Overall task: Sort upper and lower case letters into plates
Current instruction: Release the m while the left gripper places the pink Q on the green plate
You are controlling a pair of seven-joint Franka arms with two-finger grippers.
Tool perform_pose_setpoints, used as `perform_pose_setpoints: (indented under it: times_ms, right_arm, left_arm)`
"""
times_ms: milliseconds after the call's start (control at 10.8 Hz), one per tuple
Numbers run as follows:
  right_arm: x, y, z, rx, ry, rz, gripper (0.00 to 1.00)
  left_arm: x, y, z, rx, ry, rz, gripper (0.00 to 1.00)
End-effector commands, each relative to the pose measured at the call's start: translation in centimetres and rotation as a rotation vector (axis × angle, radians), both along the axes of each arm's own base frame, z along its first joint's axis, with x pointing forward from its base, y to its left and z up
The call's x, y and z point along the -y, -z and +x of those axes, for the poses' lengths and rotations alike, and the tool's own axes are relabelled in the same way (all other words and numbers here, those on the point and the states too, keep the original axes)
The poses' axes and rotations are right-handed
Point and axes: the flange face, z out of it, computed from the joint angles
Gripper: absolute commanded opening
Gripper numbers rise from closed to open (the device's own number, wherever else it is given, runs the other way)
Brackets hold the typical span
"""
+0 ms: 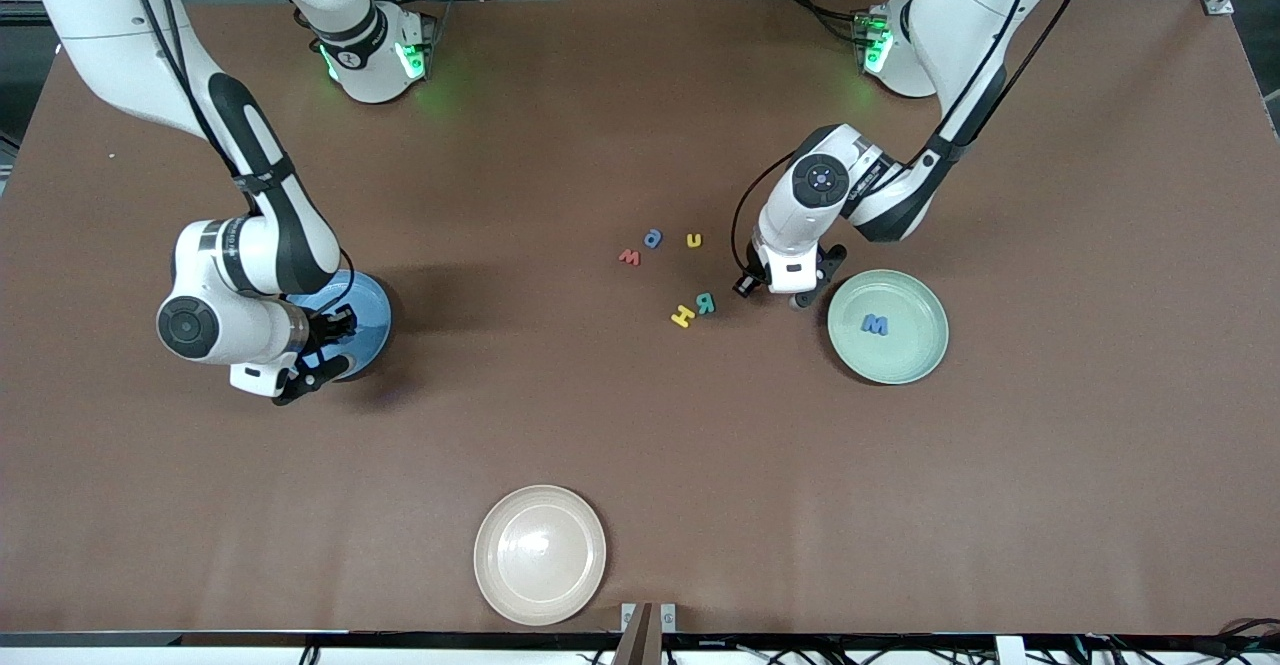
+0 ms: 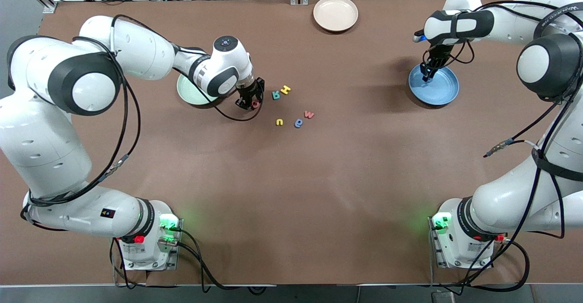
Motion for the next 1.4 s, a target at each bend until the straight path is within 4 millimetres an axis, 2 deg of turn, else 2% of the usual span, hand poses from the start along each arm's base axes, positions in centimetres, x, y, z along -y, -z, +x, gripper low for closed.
perform_pose_setpoints:
  times_ms: [0, 93, 186, 279, 372, 465, 651, 744, 837, 930, 1023, 1302]
  right_arm:
    - [0.4, -1.1, -1.5, -0.005, -0.007, 0.000, 0.61]
    - [0.8, -1.6, -1.5, 0.002, 0.011, -0.003, 1.00]
    - [1.5, -2.5, -1.6, 0.008, 0.027, -0.004, 1.00]
    - [1.5, -4.1, -1.5, 0.019, 0.028, -0.004, 1.00]
    - [1.2, -6.2, -1.4, 0.033, 0.029, -0.002, 1.00]
    - [0.8, -8.9, -1.4, 0.057, 0.062, -0.007, 1.00]
    - [-1.9, -13.4, -1.2, 0.112, 0.122, -0.019, 1.00]
    - [-2.9, -14.9, -0.9, 0.141, 0.155, -0.023, 1.00]
    - [-5.1, -16.3, -0.9, 0.167, 0.175, -0.022, 1.00]
    - [-7.3, -17.2, -1.2, 0.179, 0.193, -0.026, 1.00]
    - [-10.0, -18.1, -1.7, 0.195, 0.235, -0.035, 1.00]
    - [-20.3, -19.9, -3.7, 0.223, 0.371, -0.037, 1.00]
  left_arm:
    - [-1.2, -1.1, 0.9, -0.012, -0.002, 0.069, 0.27]
    - [-2.6, -2.6, 2.0, -0.002, 0.003, 0.083, 0.27]
    - [-4.1, -3.5, 2.9, 0.001, 0.034, 0.095, 0.27]
    - [-5.5, -4.3, 3.7, -0.001, 0.039, 0.109, 0.27]
    - [-6.8, -5.4, 4.7, 0.000, 0.043, 0.123, 0.27]
    - [-9.1, -6.3, 6.0, -0.027, 0.075, 0.151, 0.27]
    - [-12.2, -6.5, 7.2, -0.067, 0.171, 0.165, 0.27]
    - [-13.7, -6.0, 7.6, -0.074, 0.222, 0.161, 0.28]
    - [-15.1, -5.7, 8.0, -0.074, 0.236, 0.155, 0.31]
    - [-15.3, -5.6, 8.0, -0.075, 0.244, 0.155, 0.96]
    - [-15.2, -5.7, 7.8, -0.076, 0.246, 0.157, 1.00]
    - [-14.8, -5.8, 7.8, -0.074, 0.229, 0.157, 1.00]
